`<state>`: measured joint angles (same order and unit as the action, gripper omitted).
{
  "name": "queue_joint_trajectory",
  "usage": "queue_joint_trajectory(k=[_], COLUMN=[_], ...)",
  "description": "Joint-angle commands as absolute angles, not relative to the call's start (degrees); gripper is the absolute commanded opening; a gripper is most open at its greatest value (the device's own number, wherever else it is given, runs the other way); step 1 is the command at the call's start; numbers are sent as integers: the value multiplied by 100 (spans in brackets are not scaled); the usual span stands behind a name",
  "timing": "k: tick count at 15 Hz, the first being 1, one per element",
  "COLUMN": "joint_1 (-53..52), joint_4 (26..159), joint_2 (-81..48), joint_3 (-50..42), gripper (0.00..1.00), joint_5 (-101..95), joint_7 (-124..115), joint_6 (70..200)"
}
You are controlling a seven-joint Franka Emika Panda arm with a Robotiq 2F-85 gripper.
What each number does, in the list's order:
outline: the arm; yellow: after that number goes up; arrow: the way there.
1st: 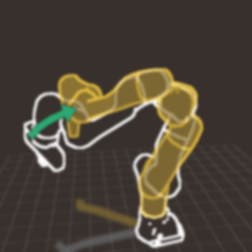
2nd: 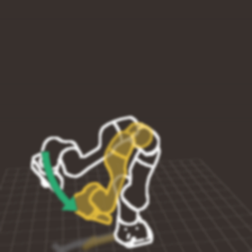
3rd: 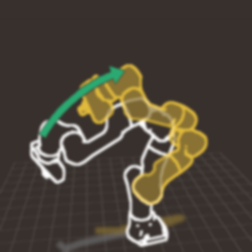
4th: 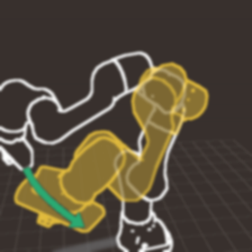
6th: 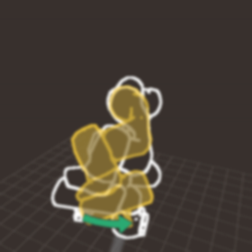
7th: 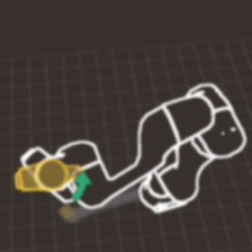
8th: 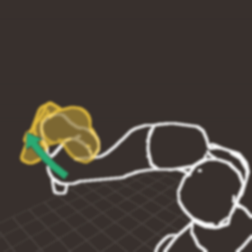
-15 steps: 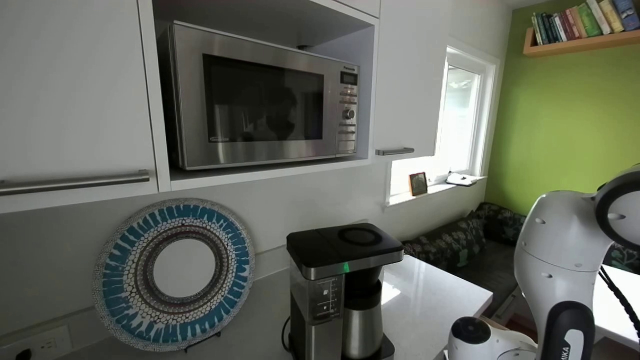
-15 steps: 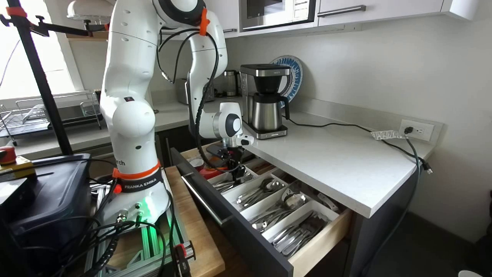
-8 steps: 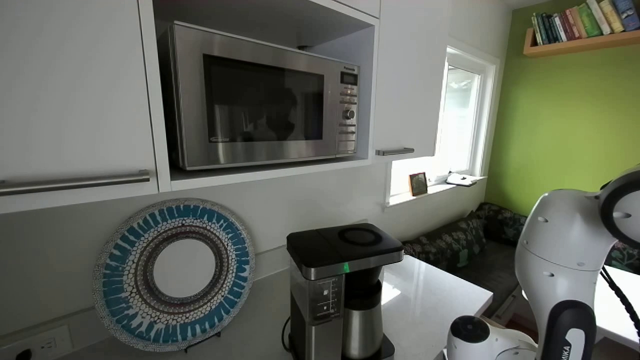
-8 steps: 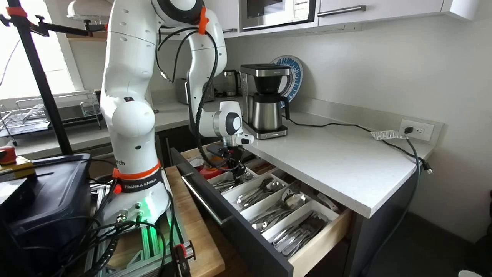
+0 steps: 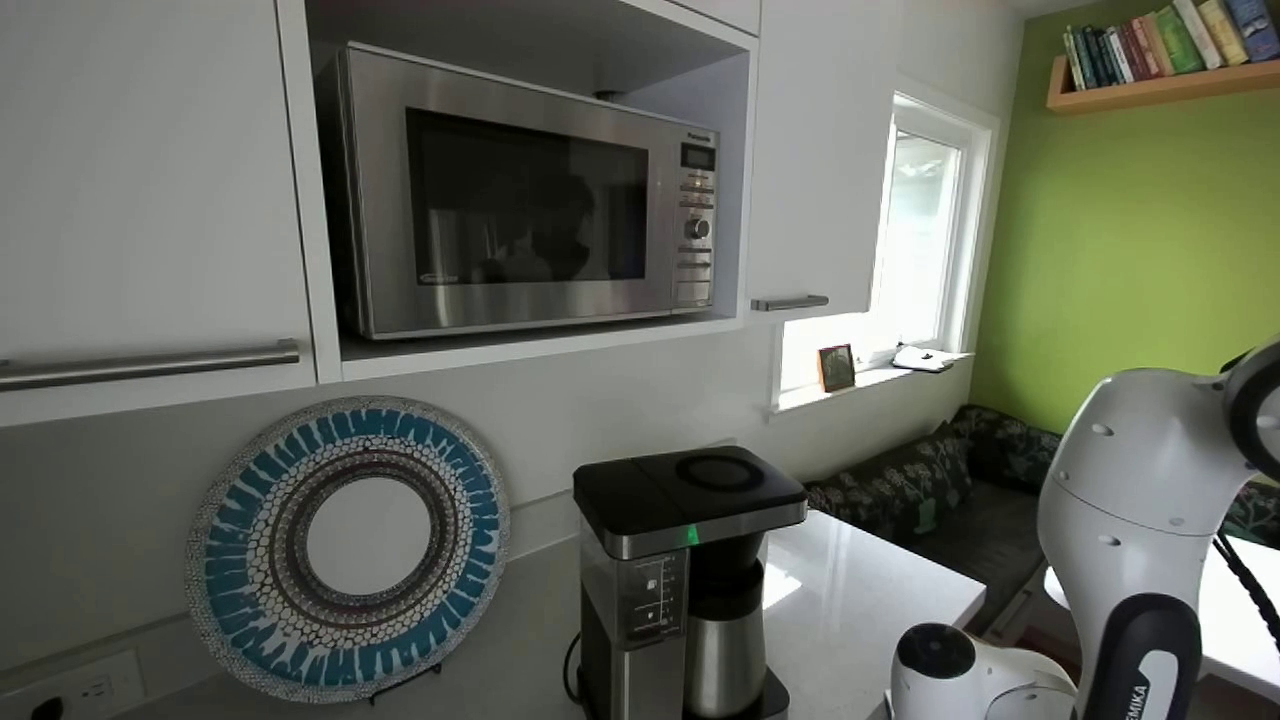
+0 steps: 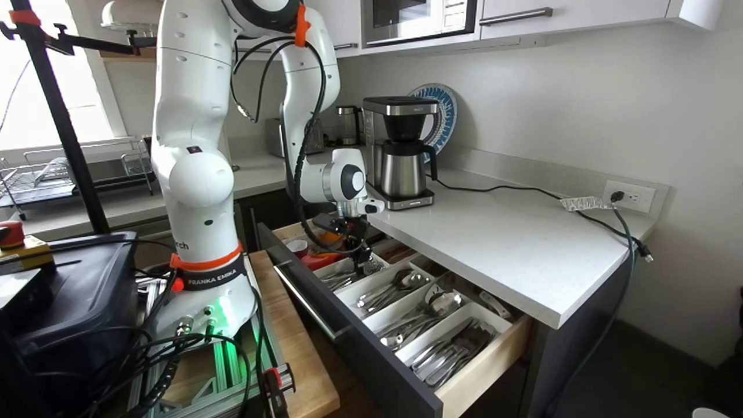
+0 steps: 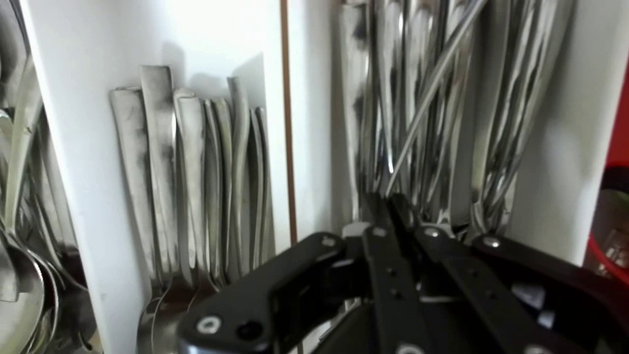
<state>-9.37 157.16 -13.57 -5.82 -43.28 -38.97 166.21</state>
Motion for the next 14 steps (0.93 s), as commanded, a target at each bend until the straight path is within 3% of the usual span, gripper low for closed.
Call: queue_joint_trajectory(k=[1, 6, 14], joint_1=[-796, -485, -535], joint_4=[15715, 15828, 15886], joint_2=[-1315, -1027, 490], joint_3=[-429, -33, 91], gripper=[1, 1, 1], joint_5=[-4187, -3586, -3260], joint_7=[-3751, -3599, -3365], joint_6=[16474, 16150, 14326])
